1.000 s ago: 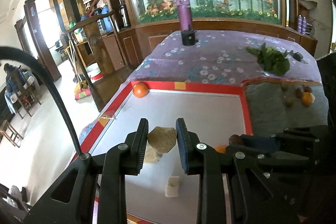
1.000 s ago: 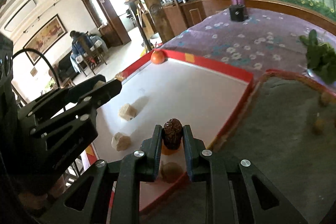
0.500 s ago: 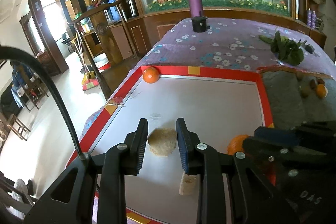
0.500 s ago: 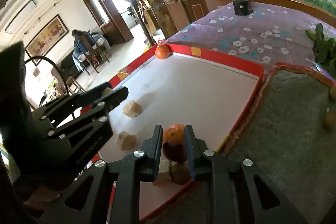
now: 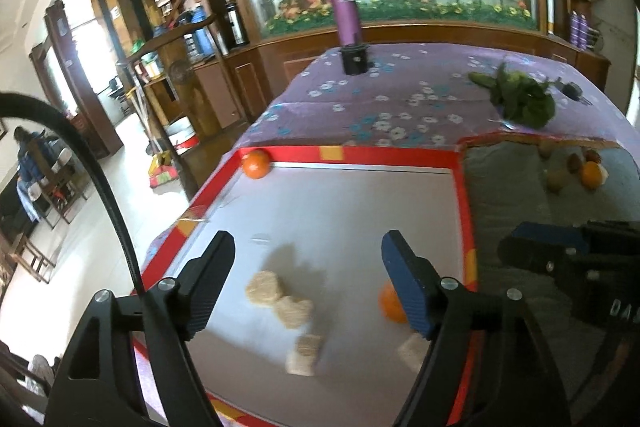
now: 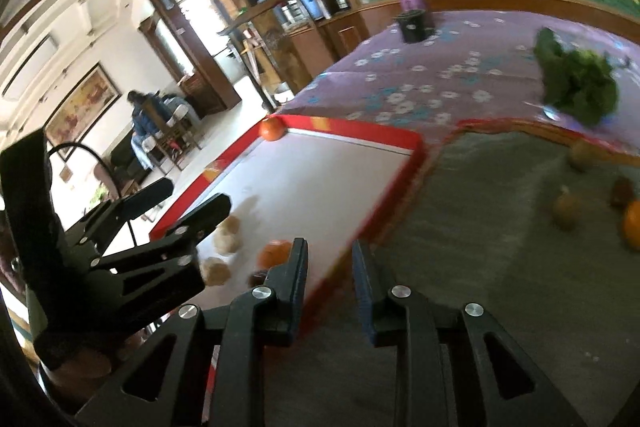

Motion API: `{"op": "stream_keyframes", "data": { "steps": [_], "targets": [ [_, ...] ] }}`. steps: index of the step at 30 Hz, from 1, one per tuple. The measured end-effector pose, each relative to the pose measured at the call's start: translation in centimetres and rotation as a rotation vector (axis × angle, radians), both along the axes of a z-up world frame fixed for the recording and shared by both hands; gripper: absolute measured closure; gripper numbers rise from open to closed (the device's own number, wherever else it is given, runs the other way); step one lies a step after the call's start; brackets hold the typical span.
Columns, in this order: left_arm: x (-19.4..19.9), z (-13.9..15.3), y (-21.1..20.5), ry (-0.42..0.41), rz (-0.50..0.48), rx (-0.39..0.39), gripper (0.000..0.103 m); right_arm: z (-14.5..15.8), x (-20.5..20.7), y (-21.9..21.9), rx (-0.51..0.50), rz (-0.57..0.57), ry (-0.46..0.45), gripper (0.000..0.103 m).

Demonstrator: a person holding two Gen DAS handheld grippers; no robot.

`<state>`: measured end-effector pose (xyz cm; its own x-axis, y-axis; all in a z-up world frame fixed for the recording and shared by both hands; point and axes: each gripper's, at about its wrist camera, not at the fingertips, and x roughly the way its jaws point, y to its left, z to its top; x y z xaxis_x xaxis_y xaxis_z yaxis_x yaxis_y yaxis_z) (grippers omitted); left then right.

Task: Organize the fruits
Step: 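Open both grippers to drop the taro slice and date into the tray, then move both open grippers back over the fruits on the grey mat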

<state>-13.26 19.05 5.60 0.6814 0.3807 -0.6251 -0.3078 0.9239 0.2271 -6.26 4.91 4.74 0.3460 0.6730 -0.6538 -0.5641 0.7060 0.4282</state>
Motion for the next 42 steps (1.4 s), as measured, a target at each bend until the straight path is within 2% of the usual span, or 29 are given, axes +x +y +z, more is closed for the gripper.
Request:
{"op": "stream_keyframes", "data": {
  "steps": [11, 17, 21, 27, 31, 33, 37, 42],
  "targets": [
    [1.5, 0.5, -5.0, 0.040, -0.095, 0.032, 0.025, 0.1, 1.9, -6.5, 0.044, -0.107, 0.016, 0.074],
    [2.8, 1.1, -8.1, 0.044, -0.178, 0.021, 0.023, 0.8, 3.3, -15.0, 0.009, -0.257, -0.024, 0.073],
    [4.3, 1.3, -11.6, 0.063, -0.281, 0.004, 0.023, 0.2, 4.6, -20.3, -0.037, -0.352, -0.012, 0.072],
    [7.3, 1.4, -16.5, 0.087, -0.467, -0.052, 0.023, -1.3, 6.6, -22.5, -0.121, -0.365, 0.009, 0.071],
    [10.2, 0.6, -18.9, 0.133, -0.546, -0.071, 0.023, -2.1, 6.7, -22.9, -0.114, -0.374, 0.009, 0.071],
    [11.4, 0.1, -19.7, 0.146, -0.576, -0.075, 0.023, -2.0, 6.6, -23.5, -0.105, -0.389, 0.008, 0.071],
    [12.8, -1.0, -21.7, 0.167, -0.614, -0.036, 0.023, -1.7, 6.7, -25.3, -0.053, -0.433, 0.009, 0.071],
    [14.1, -2.2, -23.0, 0.226, -0.612, -0.063, 0.023, -1.4, 6.8, -26.2, -0.038, -0.464, 0.011, 0.071]
  ]
}}
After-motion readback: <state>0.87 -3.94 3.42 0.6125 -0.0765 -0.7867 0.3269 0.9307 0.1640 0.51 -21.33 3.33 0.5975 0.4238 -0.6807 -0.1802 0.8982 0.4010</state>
